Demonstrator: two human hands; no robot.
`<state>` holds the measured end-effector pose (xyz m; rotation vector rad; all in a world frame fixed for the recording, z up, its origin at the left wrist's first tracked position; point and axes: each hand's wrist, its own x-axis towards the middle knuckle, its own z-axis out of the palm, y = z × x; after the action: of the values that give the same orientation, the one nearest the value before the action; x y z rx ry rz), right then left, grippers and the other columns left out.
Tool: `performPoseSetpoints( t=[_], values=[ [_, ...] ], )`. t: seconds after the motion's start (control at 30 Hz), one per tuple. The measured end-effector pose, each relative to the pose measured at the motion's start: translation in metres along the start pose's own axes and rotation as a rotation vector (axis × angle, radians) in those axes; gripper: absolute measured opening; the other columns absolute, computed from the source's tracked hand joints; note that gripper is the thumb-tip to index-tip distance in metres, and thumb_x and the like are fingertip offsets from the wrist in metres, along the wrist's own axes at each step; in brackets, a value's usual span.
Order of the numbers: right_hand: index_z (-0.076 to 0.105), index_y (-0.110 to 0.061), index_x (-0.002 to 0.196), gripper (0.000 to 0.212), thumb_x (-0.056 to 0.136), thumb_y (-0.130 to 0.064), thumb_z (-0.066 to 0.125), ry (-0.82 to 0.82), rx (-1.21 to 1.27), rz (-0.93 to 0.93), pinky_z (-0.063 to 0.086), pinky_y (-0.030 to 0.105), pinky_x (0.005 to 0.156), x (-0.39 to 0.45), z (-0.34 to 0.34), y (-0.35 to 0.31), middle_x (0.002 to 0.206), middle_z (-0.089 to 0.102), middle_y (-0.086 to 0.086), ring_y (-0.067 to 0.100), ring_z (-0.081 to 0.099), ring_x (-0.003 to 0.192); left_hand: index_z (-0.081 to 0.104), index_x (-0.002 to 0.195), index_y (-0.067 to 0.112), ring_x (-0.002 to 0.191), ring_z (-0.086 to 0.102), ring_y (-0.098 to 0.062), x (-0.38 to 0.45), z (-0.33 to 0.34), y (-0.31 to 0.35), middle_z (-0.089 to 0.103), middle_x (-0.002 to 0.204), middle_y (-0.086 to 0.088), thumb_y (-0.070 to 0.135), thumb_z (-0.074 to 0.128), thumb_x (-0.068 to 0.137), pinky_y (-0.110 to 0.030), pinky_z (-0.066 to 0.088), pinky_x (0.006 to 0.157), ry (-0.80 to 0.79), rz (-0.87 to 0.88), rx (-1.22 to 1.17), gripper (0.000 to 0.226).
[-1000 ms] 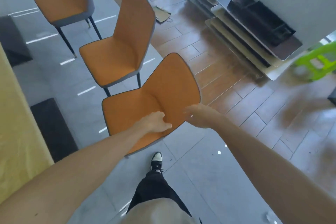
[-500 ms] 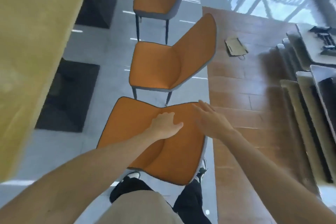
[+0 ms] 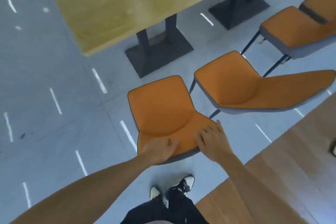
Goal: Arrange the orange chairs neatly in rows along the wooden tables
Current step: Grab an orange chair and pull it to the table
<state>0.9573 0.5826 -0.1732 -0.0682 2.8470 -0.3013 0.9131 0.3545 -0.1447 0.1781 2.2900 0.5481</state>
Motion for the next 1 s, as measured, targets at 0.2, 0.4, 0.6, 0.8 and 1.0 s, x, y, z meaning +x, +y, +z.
performPoseSetpoints(
  t=[0.2, 0.4, 0.6, 0.8, 1.0],
  values=[
    [0.057, -0.021, 0.06, 0.032, 0.09, -0.034, 0.053, 0.192, 0.032, -0.201, 0.036, 0.03, 0.055, 0.007, 0.013, -0.002, 0.055, 0.052, -0.006, 0.016, 0.046, 0.055, 0.067, 0.077, 0.026, 0.069, 0.061, -0.008, -0.015, 0.044, -0.013, 0.067, 0.07, 0.009, 0.06, 0.029, 0.101, -0.032, 0.053, 0.072, 0.308, -0.011, 0.079, 0.056],
    [0.037, -0.019, 0.046, 0.036, 0.078, -0.021, 0.054, 0.298, 0.082, -0.304, 0.015, 0.025, 0.048, 0.024, 0.015, 0.01, 0.042, 0.032, -0.003, 0.019, 0.031, 0.038, 0.059, 0.059, 0.021, 0.055, 0.057, -0.012, -0.003, 0.045, -0.008, 0.058, 0.055, 0.005, 0.063, 0.021, 0.093, -0.033, 0.054, 0.056, 0.388, -0.1, 0.156, 0.066],
    [0.029, -0.021, 0.045, 0.039, 0.079, -0.024, 0.049, 0.272, 0.042, -0.344, 0.007, 0.021, 0.049, 0.081, -0.007, 0.031, 0.039, 0.029, -0.004, 0.016, 0.023, 0.038, 0.045, 0.05, 0.021, 0.054, 0.056, -0.016, 0.036, 0.021, 0.015, 0.049, 0.049, 0.006, 0.059, 0.028, 0.095, -0.027, 0.041, 0.048, 0.444, -0.149, 0.134, 0.061],
    [0.025, -0.023, 0.044, 0.04, 0.078, -0.027, 0.045, 0.292, 0.009, -0.381, 0.01, 0.017, 0.045, 0.171, -0.036, 0.034, 0.041, 0.019, -0.01, 0.013, 0.017, 0.038, 0.054, 0.054, 0.014, 0.054, 0.056, -0.02, 0.096, -0.035, 0.023, 0.054, 0.049, 0.001, 0.063, 0.022, 0.095, -0.031, 0.049, 0.055, 0.476, -0.209, 0.154, 0.071],
    [0.022, -0.021, 0.043, 0.039, 0.077, -0.027, 0.041, 0.299, -0.019, -0.386, 0.019, 0.019, 0.042, 0.27, -0.068, 0.037, 0.038, 0.023, -0.008, 0.015, 0.019, 0.037, 0.054, 0.053, 0.014, 0.048, 0.044, -0.014, 0.163, -0.102, 0.035, 0.051, 0.048, 0.002, 0.063, 0.031, 0.099, -0.029, 0.027, 0.05, 0.517, -0.232, 0.154, 0.071]
  ],
)
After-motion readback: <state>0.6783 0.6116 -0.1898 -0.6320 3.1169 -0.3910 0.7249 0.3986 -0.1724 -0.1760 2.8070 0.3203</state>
